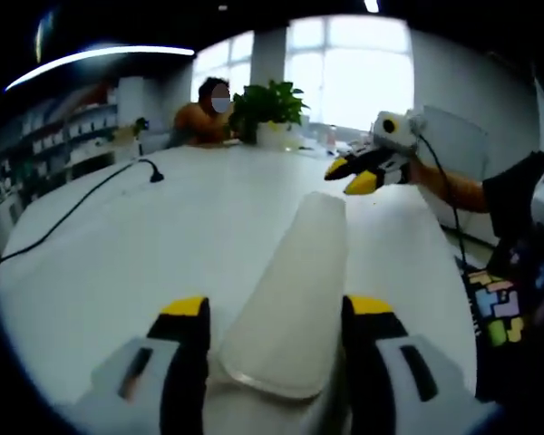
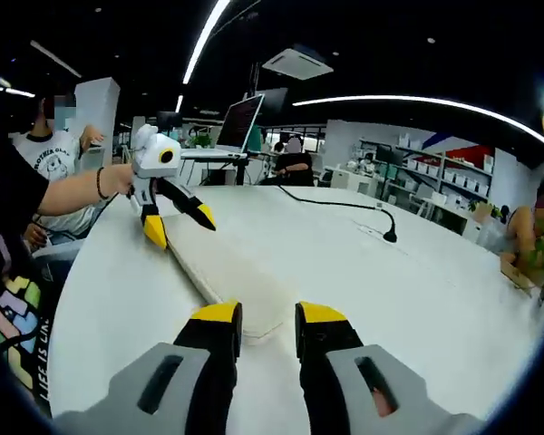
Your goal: Arrange the utensils inside the cutlery case until each visible utensil rests in its matching compartment.
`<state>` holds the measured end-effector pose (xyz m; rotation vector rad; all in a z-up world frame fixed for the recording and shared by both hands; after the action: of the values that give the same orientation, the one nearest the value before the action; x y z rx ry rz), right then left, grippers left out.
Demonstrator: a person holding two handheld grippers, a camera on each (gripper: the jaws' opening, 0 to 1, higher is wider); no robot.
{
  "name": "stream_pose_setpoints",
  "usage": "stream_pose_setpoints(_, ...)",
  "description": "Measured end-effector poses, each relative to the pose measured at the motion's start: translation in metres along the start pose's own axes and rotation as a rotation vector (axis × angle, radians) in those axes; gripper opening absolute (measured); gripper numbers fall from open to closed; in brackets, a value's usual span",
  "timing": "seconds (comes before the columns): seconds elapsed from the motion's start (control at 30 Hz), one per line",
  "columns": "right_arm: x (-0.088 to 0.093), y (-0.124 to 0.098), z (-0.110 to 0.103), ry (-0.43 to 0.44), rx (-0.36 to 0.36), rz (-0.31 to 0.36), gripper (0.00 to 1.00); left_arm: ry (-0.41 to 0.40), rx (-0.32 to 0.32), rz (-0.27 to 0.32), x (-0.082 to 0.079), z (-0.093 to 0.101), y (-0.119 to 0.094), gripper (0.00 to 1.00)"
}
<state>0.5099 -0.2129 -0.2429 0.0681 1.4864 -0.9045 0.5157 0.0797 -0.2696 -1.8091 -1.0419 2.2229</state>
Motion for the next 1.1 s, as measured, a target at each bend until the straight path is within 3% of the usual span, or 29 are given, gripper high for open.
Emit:
stream_pose_setpoints(0.1,-0.004,0.009,-0.003,-0.071,-0.018,-0.096,0.22,-0.005,-0.004,0.004,0.0,0.0,-0.001,0.62)
stream_pose_setpoints(0.23,-0.02,0.016,-0.007,-0.152,-0.103,-0.193,0.09,-0.012,0.003,0.019,-0.003,0.0,-0.002,0.59)
stream_pose_setpoints(0.33,-0.029,0.022,-0.006,-0.203,-0.158,-0.325,0.14,0.001,0.007,0.005,-0.003,0.002,-0.002,0.57)
stream_pose_setpoints(0.4,-0.034,0.026,-0.003,-0.257,-0.158,-0.408,0.14,0.01,0.007,-0.006,-0.003,0.003,-0.002,0.57)
stream_pose_setpoints(0.57,-0.045,0.028,0.0,-0.28,-0.211,-0.556,0.14,0.01,0.021,-0.017,-0.005,0.002,-0.001,0.57)
stream_pose_setpoints(0.7,-0.051,0.034,0.001,-0.232,-0.243,-0.583,0.14,0.045,0.031,-0.038,-0.01,0.004,0.0,0.55)
stream_pose_setpoints(0.9,-0.046,0.034,0.001,-0.236,-0.28,-0.677,0.13,0.074,0.056,-0.074,-0.016,0.006,0.006,0.5)
stream_pose_setpoints(1.1,-0.047,0.036,0.006,-0.264,-0.301,-0.784,0.12,0.069,0.063,-0.097,-0.018,0.003,0.014,0.51)
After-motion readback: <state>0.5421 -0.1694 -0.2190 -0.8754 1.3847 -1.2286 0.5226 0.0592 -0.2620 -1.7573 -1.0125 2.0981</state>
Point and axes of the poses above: the point that each gripper's makers call its tool centre point, and the gripper's own axes: y roughly forward along the fingers, z roughly to its right, x roughly out of its underside, the point moved 8 cm from there along -y, roughly backward along the fingers, and after that the axes turned 7 degrees about -z, right-handed, at the moved point
